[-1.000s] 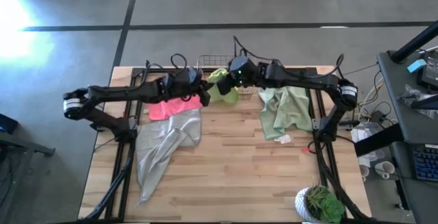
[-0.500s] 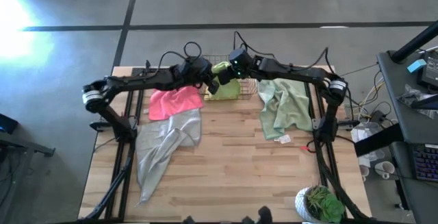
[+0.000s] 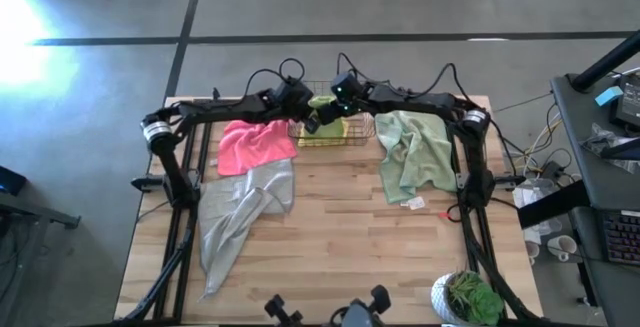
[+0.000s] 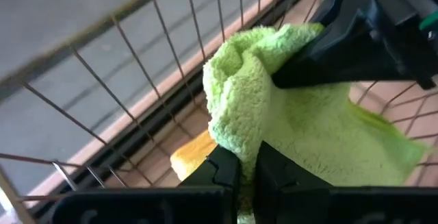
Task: Fold microfiber towels
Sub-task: Put the green towel into the wire basket
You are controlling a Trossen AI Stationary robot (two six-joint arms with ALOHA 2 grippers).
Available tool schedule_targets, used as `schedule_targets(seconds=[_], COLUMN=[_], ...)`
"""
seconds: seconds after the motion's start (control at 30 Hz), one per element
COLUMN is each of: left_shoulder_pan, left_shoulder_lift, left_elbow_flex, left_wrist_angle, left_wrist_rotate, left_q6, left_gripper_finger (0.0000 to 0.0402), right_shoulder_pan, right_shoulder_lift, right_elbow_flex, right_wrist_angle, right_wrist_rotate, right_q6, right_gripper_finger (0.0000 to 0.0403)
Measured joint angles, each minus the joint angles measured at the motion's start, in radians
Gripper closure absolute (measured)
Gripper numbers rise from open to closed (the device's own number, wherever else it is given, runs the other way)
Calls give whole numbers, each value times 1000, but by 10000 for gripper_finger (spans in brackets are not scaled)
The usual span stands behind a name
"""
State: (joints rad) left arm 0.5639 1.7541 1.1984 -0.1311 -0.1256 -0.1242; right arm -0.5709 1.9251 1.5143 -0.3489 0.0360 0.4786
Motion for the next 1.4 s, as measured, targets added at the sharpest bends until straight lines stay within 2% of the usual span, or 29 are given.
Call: schedule_targets(seconds=[0.27,0.43,0.77,1.03,1.17,1.4], left_shoulder_pan=[4,7,-9,-35,-35,-15], left_shoulder_lift=[40,41,-85,-142,-114,-11], left_elbow_flex=[0,0,0,14,11,15], left_wrist_angle=[21,34,-94,-203,-182,-128], left_wrist_rotate=[-13,-15,72,92,89,85], left_q6=[0,0,-53,-104,-98,-97], left_gripper_finger=[402,402,402,402,402,402], right_shoulder_pan=[-11,-18,11,77,82,44], right_shoulder_lift=[24,-6,-83,-107,-106,-53], right_elbow_flex=[0,0,-1,-1,-2,-2], right_wrist_angle=[0,-1,-40,-54,-88,-83], right_wrist_rotate=[32,39,-12,19,54,51], right_q6=[-28,-45,-44,12,8,-1], right_gripper_finger=[394,394,394,394,394,394])
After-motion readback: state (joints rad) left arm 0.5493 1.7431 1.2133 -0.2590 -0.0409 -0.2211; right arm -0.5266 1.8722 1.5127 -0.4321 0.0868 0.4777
